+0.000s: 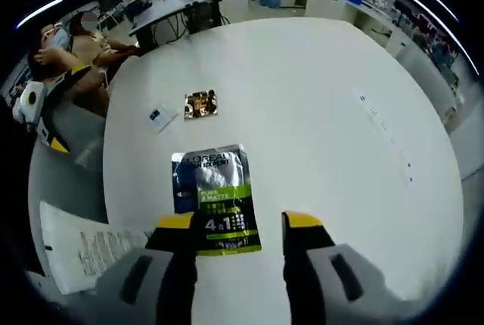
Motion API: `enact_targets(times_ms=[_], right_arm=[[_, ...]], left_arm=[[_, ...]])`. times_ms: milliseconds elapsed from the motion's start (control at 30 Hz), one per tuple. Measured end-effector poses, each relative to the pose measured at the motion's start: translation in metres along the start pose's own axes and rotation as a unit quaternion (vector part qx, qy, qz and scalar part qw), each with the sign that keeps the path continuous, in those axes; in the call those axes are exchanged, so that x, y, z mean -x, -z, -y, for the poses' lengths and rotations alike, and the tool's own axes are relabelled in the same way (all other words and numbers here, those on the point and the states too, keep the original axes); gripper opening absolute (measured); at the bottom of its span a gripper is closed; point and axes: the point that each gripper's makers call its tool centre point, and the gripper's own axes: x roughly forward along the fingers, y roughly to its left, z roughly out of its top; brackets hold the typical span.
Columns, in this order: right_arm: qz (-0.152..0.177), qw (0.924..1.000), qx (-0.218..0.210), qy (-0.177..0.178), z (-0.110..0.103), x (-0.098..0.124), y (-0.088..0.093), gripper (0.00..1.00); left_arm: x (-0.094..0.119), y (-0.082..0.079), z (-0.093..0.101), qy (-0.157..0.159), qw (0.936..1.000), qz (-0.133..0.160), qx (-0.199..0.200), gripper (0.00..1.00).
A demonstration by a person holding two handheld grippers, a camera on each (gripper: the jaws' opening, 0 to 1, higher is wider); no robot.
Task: Arrange the skincare products in the storage area until every visible bottle or jar stands upright without overlapping.
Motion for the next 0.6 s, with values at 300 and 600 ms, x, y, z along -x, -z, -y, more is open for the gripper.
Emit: enact_targets(times_ms=[300, 600], right_arm=[[-0.014, 0.9998, -0.009, -0.013, 0.007, -0.025, 0.013, 0.34], [-0.034, 0.9989, -0.014, -0.030, 0.004, -0.047, 0.025, 0.27]], left_arm=[[-0.001, 0.004, 0.000, 0.000, 0.9999, -0.012, -0.001, 0.96], [-0.002, 0.008, 0.000, 0.001, 0.9997, -0.023, -0.001, 0.96]])
